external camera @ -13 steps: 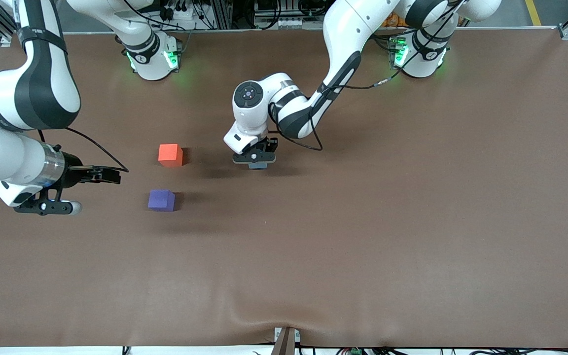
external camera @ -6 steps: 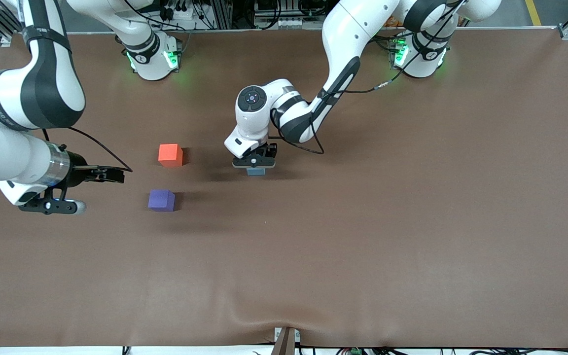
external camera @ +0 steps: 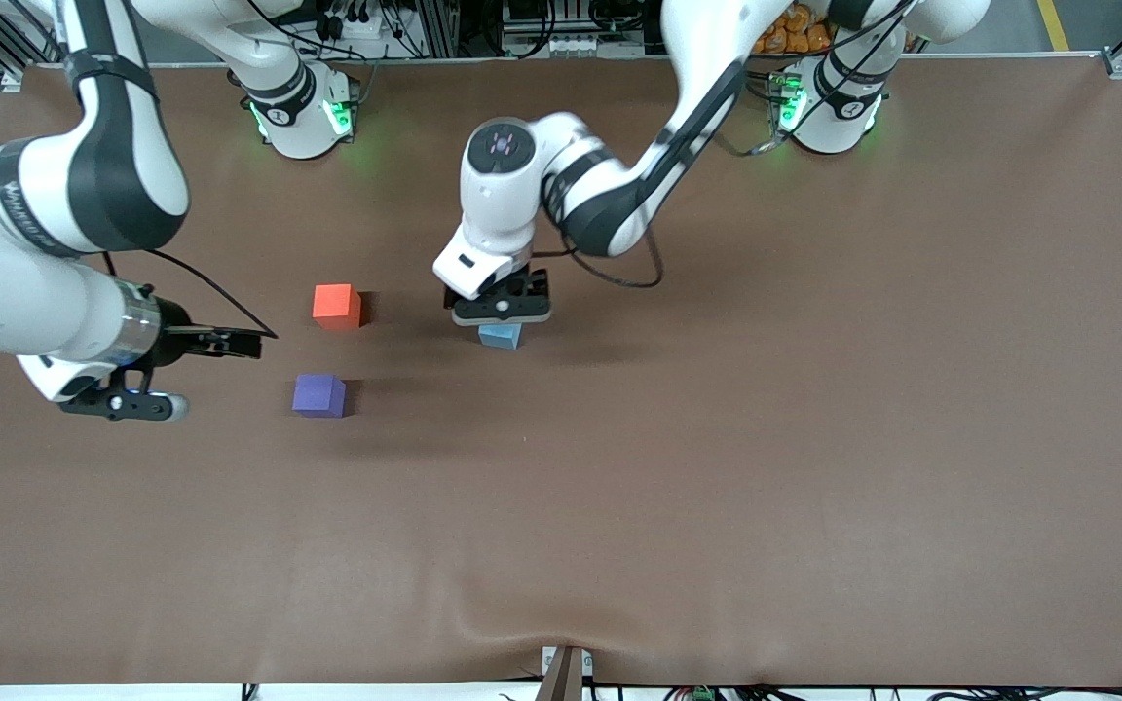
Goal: Place blue block between orange and purple blocks
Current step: 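Open the left gripper on the cube while the right gripper reaches it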
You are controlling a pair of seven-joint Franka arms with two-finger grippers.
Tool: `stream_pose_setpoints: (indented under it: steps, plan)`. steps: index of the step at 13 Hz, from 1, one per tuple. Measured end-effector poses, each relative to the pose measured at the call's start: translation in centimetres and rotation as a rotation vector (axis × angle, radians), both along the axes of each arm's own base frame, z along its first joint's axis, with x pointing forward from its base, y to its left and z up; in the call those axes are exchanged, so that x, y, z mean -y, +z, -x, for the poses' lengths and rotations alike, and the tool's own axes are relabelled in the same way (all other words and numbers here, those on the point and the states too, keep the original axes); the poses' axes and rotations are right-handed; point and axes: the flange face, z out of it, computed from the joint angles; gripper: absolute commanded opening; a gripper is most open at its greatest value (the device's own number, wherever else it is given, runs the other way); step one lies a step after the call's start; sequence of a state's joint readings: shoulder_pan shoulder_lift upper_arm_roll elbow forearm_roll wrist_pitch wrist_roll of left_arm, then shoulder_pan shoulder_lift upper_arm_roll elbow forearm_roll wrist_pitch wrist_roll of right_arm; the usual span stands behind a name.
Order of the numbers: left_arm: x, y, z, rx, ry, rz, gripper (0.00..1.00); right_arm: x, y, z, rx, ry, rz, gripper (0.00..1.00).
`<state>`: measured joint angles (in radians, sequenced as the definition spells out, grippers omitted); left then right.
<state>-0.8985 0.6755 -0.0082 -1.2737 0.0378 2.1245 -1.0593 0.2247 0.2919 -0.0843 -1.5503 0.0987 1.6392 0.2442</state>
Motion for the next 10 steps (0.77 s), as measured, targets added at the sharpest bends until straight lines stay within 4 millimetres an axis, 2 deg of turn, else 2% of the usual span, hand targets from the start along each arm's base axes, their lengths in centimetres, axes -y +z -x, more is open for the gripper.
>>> stream_pose_setpoints:
  steps: [2,5,7,10]
  plan:
    - [-4.7,7.1,-1.8,-0.005,0.068,-0.052,1.00,-3.5,-0.6,0.8,-0.013,-0.033,0.020,1.00]
    - [-11.7,15.2,-3.1,-0.040,0.161,-0.099,1.00,-8.3,-2.5,2.3,-0.013,-0.091,0.044,1.00]
    - [-16.6,19.5,-4.0,-0.055,0.196,-0.110,1.00,-12.0,-4.8,3.7,0.003,-0.147,0.055,1.00]
    - [-24.6,24.1,-5.8,-0.068,0.156,-0.130,1.00,-17.3,-8.3,6.4,0.051,-0.190,0.058,1.00]
